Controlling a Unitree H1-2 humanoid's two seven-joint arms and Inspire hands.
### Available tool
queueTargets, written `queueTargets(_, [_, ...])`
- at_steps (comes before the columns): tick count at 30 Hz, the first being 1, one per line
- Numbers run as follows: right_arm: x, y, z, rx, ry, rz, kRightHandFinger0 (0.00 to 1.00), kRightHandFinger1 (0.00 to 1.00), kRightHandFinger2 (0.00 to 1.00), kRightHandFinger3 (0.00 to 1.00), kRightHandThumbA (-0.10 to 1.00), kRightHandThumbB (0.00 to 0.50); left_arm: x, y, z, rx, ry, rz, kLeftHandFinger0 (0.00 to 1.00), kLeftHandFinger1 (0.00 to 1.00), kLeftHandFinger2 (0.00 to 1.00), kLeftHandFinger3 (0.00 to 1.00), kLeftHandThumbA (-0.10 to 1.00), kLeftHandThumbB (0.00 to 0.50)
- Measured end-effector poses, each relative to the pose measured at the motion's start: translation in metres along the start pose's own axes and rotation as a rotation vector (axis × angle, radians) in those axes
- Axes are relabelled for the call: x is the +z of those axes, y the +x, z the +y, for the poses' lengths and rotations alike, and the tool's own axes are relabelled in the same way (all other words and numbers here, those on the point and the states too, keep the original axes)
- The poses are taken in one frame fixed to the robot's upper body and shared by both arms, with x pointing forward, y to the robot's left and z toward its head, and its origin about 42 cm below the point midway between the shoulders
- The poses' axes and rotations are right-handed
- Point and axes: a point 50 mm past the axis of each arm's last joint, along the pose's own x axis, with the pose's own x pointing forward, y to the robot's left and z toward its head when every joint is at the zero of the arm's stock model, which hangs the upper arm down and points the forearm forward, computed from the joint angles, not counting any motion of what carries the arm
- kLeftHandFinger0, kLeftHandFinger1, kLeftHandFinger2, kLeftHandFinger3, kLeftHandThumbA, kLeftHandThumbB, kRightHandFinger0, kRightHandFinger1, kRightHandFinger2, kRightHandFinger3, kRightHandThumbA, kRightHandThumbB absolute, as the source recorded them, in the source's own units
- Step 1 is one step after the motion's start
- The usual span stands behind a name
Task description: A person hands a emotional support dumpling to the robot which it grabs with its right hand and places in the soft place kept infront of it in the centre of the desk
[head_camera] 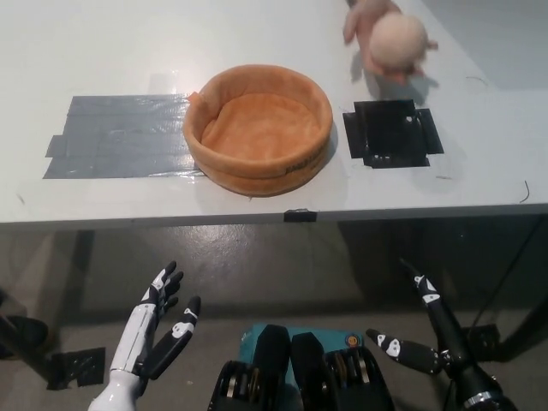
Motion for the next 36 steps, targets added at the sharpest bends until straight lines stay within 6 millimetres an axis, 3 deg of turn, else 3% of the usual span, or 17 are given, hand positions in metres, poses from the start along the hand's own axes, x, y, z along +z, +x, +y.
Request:
queueTargets(2, [0.002,-0.001,-0.001,-0.022,0.005,-0.018,1.00,1.00,1.00,1.00,0.80,0.197,0.000,0.000,0.000,0.000,0.001,-0.001,1.00,1.00,1.00,1.00,0.62,0.000])
queueTargets(5, [0.015,-0.003,-0.007,-0.077,0.016,-0.064,1.00,1.00,1.00,1.00,0.90,0.234,0.000,0.000,0.000,0.000,0.001,-0.001,1.00,1.00,1.00,1.00,0.62,0.000])
queueTargets(7, [0.034,0.000,-0.020,-0.134,0.015,-0.129,1.00,1.00,1.00,1.00,0.95,0.267,0.000,0.000,0.000,0.000,0.001,-0.001,1.00,1.00,1.00,1.00,0.61,0.000])
queueTargets(12, [0.090,0.015,-0.060,-0.240,-0.041,-0.287,1.00,1.00,1.00,1.00,0.93,0.284,0.000,0.000,0.000,0.001,0.000,-0.001,1.00,1.00,1.00,1.00,0.60,0.000])
queueTargets(15, [0.143,0.040,-0.100,-0.304,-0.131,-0.413,1.00,1.00,1.00,1.00,0.95,0.341,0.000,0.000,0.000,0.001,0.000,-0.001,1.00,1.00,1.00,1.00,0.60,0.000])
queueTargets(23, [0.214,0.107,-0.153,-0.305,-0.279,-0.429,1.00,1.00,1.00,1.00,0.89,0.353,0.000,0.000,0.001,0.001,0.002,0.000,1.00,1.00,1.00,1.00,0.60,0.000])
queueTargets(24, [0.224,0.118,-0.157,-0.295,-0.295,-0.422,1.00,1.00,1.00,1.00,0.88,0.367,0.000,0.001,0.001,0.002,0.002,-0.001,1.00,1.00,1.00,1.00,0.60,0.000])
queueTargets(30, [0.253,0.180,-0.157,-0.204,-0.393,-0.295,1.00,1.00,1.00,1.00,0.86,0.340,0.004,0.004,0.001,0.002,0.003,-0.014,1.00,1.00,1.00,1.00,0.60,0.000])
queueTargets(32, [0.257,0.193,-0.154,-0.178,-0.421,-0.258,1.00,1.00,1.00,1.00,0.88,0.369,0.005,0.005,0.001,0.003,0.003,-0.019,1.00,1.00,1.00,1.00,0.60,0.000])
queueTargets(34, [0.260,0.211,-0.149,-0.138,-0.460,-0.203,1.00,1.00,1.00,1.00,0.95,0.434,0.008,0.006,0.002,0.004,0.004,-0.028,1.00,1.00,1.00,1.00,0.60,0.000])
queueTargets(36, [0.260,0.221,-0.146,-0.113,-0.489,-0.170,1.00,1.00,1.00,1.00,0.96,0.453,0.008,0.007,0.002,0.005,0.005,-0.030,1.00,1.00,1.00,1.00,0.61,0.000])
